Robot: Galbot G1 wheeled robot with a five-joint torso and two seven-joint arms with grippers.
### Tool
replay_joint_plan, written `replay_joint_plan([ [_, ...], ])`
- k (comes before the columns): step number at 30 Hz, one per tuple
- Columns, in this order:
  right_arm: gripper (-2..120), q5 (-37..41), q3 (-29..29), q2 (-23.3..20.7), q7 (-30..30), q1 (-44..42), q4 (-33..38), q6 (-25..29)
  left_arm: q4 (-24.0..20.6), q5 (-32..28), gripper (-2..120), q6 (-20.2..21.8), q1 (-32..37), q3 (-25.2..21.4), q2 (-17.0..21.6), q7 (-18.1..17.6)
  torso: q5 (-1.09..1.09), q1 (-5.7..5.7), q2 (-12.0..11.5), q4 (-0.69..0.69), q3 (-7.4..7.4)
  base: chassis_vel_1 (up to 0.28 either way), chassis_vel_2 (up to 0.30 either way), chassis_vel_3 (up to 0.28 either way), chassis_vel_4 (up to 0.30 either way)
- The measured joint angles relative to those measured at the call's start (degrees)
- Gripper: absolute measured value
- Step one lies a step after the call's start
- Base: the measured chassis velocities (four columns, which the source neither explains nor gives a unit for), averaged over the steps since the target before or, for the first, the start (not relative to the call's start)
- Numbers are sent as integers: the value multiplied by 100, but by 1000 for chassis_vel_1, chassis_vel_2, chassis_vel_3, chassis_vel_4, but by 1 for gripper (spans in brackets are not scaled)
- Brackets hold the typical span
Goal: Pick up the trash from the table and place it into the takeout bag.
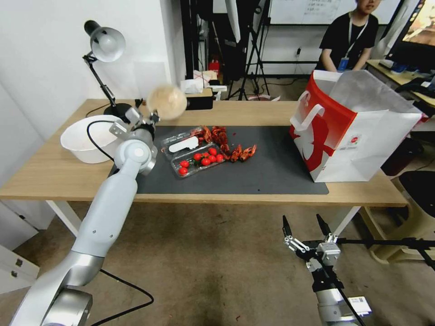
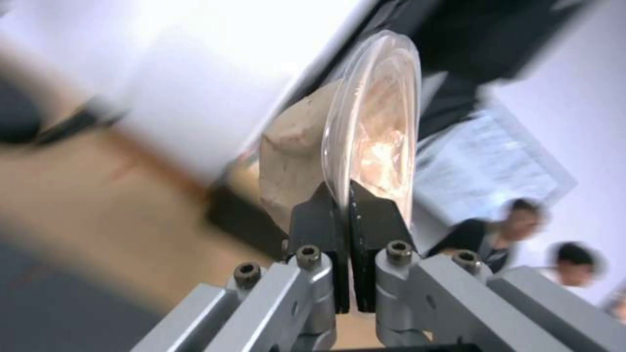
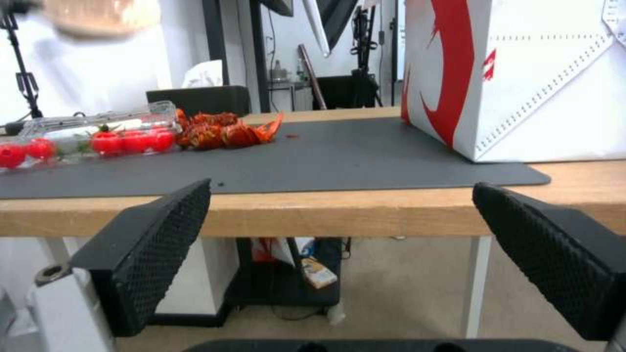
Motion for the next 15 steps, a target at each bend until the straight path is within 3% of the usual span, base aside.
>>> replay_joint_plan([
  [2,100,-7,1,6,0,-10,-1,0,27,104,0,-131,-30,33,17,397,1,0,0,-1,0,0,0,0,0],
  [3,100,-7,1,6,0,-10,-1,0,27,104,0,-131,-30,33,17,397,1,0,0,-1,0,0,0,0,0],
  [4,100,-11,4,3,0,-12,-9,0,41,230,0,-199,-66,73,38,730,1,0,0,-1,0,0,0,0,0],
  [6,100,-11,4,2,1,-12,-12,0,44,254,0,-210,-72,80,42,788,1,0,0,0,0,0,0,0,0],
  [8,100,-15,8,-16,3,1,-24,-2,89,552,0,-343,-162,165,76,1378,1,0,0,0,0,0,0,0,0],
  [9,100,-15,8,-16,3,1,-24,-2,89,552,0,-343,-162,165,76,1378,1,0,0,0,0,0,0,0,0],
  [12,100,-29,12,-25,7,17,-23,-22,91,744,0,-446,-308,306,107,2032,1,0,0,0,0,0,0,0,0],
  [14,100,-33,12,-25,8,18,-22,-24,89,762,0,-461,-337,336,110,2147,2,0,0,0,0,0,0,0,0],
  [15,100,-74,1,-7,10,17,-15,-31,63,821,0,-503,-520,530,112,2654,1,0,0,-1,0,0,0,0,0],
])
